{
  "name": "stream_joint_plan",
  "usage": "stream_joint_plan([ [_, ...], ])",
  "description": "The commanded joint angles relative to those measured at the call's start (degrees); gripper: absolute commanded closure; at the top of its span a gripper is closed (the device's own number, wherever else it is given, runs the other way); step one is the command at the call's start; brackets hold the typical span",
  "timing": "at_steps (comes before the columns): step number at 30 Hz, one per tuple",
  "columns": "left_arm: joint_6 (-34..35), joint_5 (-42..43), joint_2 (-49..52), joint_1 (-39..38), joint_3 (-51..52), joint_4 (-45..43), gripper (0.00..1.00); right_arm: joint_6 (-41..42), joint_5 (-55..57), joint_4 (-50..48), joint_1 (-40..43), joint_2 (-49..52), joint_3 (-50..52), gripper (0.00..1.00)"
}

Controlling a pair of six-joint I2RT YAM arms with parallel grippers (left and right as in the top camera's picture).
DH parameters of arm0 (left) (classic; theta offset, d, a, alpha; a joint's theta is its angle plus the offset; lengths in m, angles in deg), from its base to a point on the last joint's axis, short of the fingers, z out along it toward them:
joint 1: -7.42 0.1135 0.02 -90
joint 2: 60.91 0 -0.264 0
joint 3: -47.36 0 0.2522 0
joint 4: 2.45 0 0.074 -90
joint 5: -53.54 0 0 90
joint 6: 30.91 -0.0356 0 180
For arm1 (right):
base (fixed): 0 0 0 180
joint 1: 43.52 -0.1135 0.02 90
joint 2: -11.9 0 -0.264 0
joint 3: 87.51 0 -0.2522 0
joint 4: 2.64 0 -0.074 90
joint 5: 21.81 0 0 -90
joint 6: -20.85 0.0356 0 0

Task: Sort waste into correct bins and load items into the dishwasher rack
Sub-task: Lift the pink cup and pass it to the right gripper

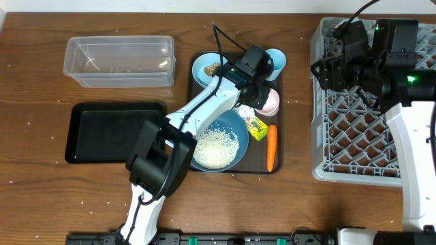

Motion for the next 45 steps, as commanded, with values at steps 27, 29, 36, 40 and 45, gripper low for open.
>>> stream_joint_plan([
  [27, 1.8, 69.2, -12.2, 25.3, 0.1, -7.3, 0.94, 4.6, -64.9, -22.3, -0.8, 14.5, -1.1, 0.29],
  [29, 1.8, 69.2, -12.2, 25.3, 0.1, -8.1, 0.94, 4.6, -66.1, -22.7, -1.5, 15.5, -1.1, 0.29],
  [36, 1.8, 68.9, -12.2, 25.3, 0.1, -8.5, 0.94, 4.6, -66.9, -24.7, -4.8, 16.1, -1.1, 0.29],
  [40, 1.8, 68.7, -12.2, 25.3, 0.1, -8.4, 0.94, 4.6, -66.2, -25.2, -7.0, 16.1, -1.1, 0.33],
  [45, 1.8, 68.7, -12.2, 25.3, 0.1, -8.5, 0.94, 4.5, -65.7, -25.2, -8.9, 16.2, -1.1, 0.42],
])
